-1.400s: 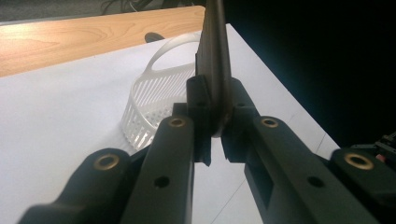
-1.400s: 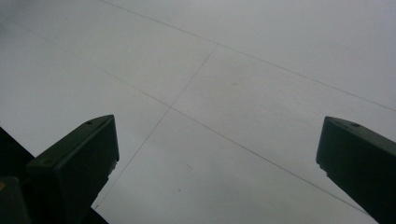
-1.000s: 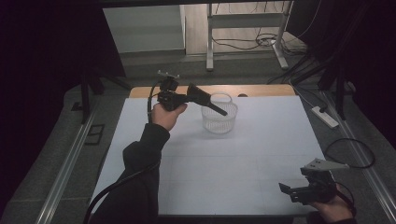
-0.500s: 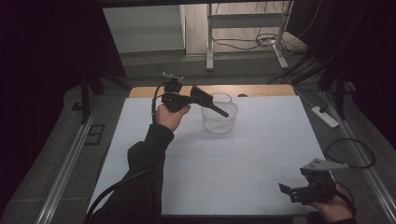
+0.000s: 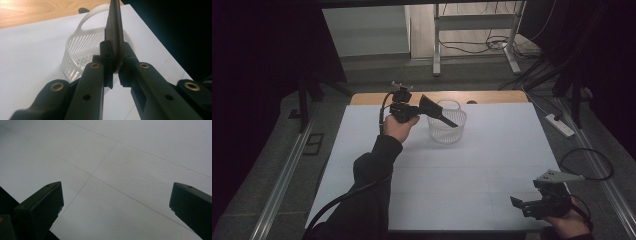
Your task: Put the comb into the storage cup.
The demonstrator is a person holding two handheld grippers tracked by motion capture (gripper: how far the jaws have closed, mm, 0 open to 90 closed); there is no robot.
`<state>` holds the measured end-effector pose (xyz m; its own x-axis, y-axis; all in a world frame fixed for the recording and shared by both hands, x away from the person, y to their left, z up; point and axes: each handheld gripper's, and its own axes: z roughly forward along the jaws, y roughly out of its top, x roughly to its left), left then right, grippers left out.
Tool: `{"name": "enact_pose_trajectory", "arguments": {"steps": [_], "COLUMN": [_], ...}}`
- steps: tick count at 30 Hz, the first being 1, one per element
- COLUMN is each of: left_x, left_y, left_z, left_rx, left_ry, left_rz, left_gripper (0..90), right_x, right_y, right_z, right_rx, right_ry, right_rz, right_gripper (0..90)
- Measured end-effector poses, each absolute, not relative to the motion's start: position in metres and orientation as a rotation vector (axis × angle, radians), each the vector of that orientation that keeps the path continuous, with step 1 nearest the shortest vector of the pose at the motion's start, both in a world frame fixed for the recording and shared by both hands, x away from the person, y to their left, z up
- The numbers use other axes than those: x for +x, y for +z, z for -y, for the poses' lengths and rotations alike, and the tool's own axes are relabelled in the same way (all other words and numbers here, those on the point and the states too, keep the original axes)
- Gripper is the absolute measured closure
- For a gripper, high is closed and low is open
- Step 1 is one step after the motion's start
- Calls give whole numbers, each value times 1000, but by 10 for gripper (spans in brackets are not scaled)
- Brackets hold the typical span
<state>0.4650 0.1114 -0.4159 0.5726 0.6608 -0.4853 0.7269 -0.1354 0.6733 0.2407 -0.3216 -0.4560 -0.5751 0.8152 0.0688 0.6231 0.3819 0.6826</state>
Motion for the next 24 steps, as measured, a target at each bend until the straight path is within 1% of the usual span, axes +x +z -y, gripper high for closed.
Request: {"name": "enact_pose_trajectory", "arguments": {"steps": [17, 24], "left_x": [467, 467], "left_y": [-437, -445], "left_z": [-105, -110], "left_rx": [1816, 1811], "left_ry": [-109, -116], "left_rz": [-1159, -1168], "left_gripper": [827, 824], "right_x": [241, 241], "right_y": [-456, -457], "right_z": [321, 321], "right_rx": [1264, 1260], "right_ry": [984, 975], "right_rz": [-2375, -2384], "right_gripper": [0, 0]}}
